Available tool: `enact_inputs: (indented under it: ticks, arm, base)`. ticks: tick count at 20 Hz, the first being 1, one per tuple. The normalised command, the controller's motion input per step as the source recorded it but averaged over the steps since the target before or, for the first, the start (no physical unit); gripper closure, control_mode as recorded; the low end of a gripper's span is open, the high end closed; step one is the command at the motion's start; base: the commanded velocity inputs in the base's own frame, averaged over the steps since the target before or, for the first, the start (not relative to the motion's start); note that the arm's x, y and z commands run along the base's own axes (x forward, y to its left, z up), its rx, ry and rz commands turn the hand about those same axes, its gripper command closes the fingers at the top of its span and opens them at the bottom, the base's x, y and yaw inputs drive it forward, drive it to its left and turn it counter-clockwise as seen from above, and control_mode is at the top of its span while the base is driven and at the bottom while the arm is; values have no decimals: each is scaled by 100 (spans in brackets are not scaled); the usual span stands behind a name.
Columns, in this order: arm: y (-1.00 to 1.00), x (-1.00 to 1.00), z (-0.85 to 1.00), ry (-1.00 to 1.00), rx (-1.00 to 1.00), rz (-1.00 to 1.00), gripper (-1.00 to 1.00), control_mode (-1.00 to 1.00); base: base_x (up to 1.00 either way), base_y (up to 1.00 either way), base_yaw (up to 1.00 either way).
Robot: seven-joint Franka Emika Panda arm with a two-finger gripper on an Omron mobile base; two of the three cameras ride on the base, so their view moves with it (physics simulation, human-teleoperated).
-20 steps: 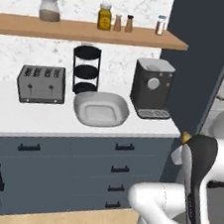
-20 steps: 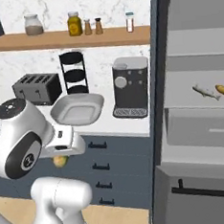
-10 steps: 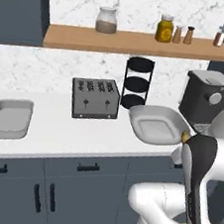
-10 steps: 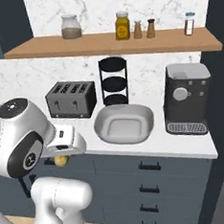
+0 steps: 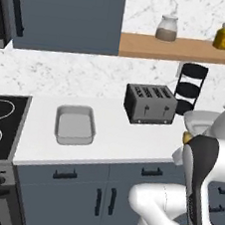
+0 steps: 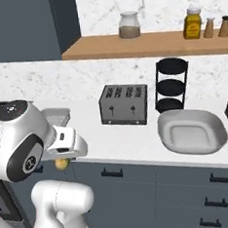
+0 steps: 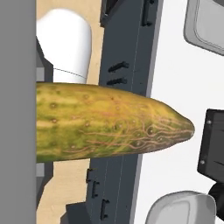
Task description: Place one cucumber and one fish in each tupperware on the nearby counter, to pack two identical lunches.
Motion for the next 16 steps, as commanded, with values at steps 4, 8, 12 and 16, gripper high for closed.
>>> enact_inputs:
  ticks: [4, 8, 12, 16]
  arm:
    - [0, 0, 0, 0, 0, 0, 100, 100]
    - [0, 0, 0, 0, 0, 0, 100, 100]
    - [0, 0, 0, 0, 0, 0, 100, 100]
    - [0, 0, 0, 0, 0, 0, 100, 100]
  base:
    - [51, 100, 0]
    - [70, 85, 0]
    - [52, 65, 0]
    - [46, 32, -1]
